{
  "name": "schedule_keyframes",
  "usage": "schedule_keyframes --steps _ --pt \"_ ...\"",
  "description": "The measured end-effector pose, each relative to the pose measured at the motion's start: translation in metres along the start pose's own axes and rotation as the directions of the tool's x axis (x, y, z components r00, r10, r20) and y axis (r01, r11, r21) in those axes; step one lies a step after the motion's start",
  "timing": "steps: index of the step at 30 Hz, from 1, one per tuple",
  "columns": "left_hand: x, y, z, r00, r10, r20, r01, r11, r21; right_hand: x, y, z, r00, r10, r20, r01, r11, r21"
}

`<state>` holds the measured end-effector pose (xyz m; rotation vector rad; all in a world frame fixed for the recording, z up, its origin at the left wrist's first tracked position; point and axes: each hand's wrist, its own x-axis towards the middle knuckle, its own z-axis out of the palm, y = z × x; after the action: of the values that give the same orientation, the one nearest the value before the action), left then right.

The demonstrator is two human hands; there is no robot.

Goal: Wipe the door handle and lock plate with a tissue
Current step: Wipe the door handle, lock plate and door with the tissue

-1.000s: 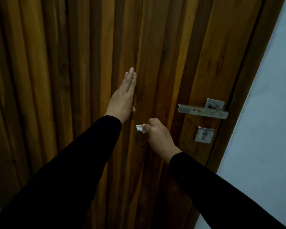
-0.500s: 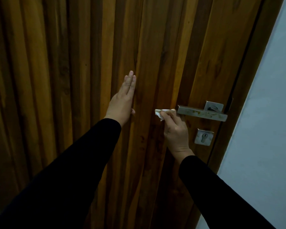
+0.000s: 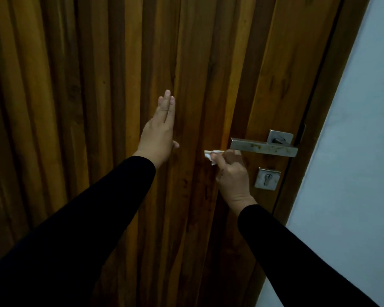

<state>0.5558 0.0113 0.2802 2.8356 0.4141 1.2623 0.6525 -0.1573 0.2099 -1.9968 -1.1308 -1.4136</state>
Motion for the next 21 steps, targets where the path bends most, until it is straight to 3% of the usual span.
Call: schedule_keyframes --steps 5,9,15,19,21 --pt "0.005 0.026 0.002 0.994 -0.104 0.043 0.106 0.993 -0.047 -0.029 -0.003 0.006 0.996 0.012 0.092 -0.014 1.000 0.017" --pt "0.005 0.029 0.006 0.991 -0.123 0.052 0.122 0.992 0.027 -0.035 -0.011 -0.003 0.982 0.017 0.189 -0.027 0.998 0.051" --pt "0.005 0.025 0.010 0.997 -0.071 0.017 0.071 0.997 0.003 0.019 -0.027 -0.014 0.999 0.025 0.045 -0.028 0.997 0.065" --pt "0.005 0.025 0.011 0.998 -0.060 0.020 0.059 0.998 0.024 0.034 -0.030 0.001 0.987 0.136 0.085 -0.127 0.987 -0.101" --pt "0.005 0.025 0.011 0.998 -0.059 0.023 0.058 0.997 0.041 0.027 -0.028 0.009 0.991 0.104 0.083 -0.081 0.966 -0.245"
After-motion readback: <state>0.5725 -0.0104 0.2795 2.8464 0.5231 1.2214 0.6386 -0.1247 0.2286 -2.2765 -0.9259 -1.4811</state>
